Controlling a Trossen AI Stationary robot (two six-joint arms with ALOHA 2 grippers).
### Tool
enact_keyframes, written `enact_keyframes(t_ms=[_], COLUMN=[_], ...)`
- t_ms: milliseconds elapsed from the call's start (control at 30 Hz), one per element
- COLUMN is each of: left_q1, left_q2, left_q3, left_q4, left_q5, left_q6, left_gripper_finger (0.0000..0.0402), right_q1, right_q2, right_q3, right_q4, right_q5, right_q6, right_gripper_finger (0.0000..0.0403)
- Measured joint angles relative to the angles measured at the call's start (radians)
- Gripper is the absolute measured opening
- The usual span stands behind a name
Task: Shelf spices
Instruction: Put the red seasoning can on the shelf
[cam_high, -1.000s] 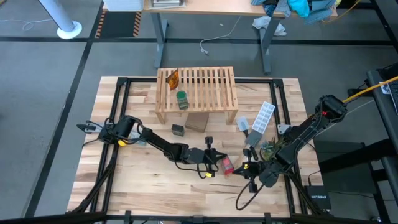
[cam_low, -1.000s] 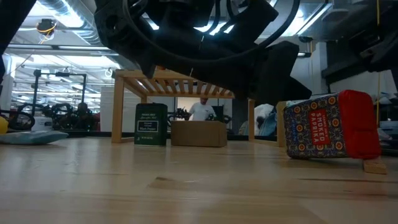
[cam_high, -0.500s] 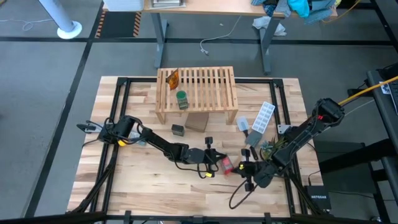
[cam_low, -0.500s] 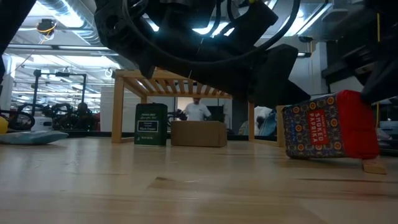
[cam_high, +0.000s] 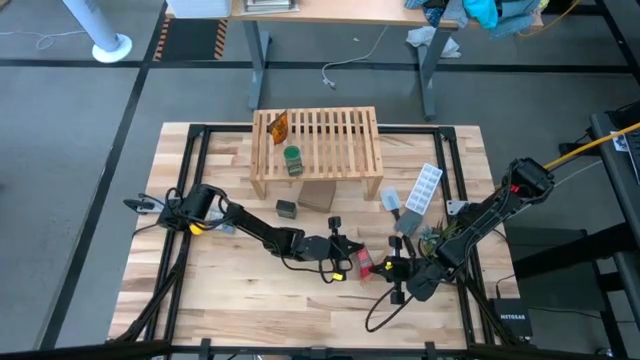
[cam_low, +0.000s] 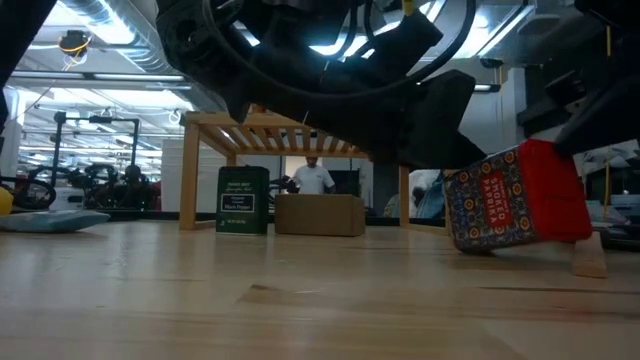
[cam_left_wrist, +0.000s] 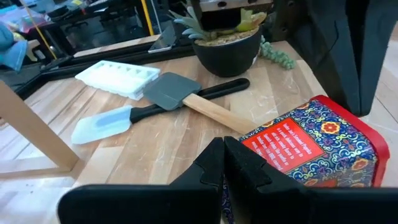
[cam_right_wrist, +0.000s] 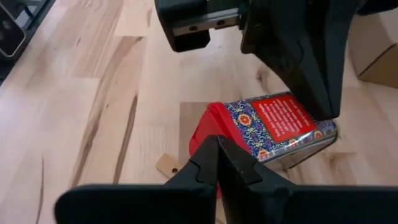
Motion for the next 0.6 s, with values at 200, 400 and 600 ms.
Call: enact_keyframes(t_ms=[200,400,600], left_q1=[0.006,0.012,0.021], left_q2=[0.000,0.002,0.012], left_q3=[0.000,-0.001,-0.005], left_q4=[-0.009,-0.010,-0.047], left_q5=[-0.005,-0.013,0.030], left_q6=[-0.019,-0.019,-0.039], left_gripper_finger=[0.0005,0.0005,0.0005], right_q1=[0.000,-0.036,-0.097], right_q2=[0.000,-0.002,-0.003], right_q3=[0.000,0.003,0.002], right_q4=[0.004,0.016,0.025], right_q5=[0.077,0.099,0.131], right_q6=[0.000,-0.002,-0.047], right_gripper_finger=[0.0007,0.0007,0.0007])
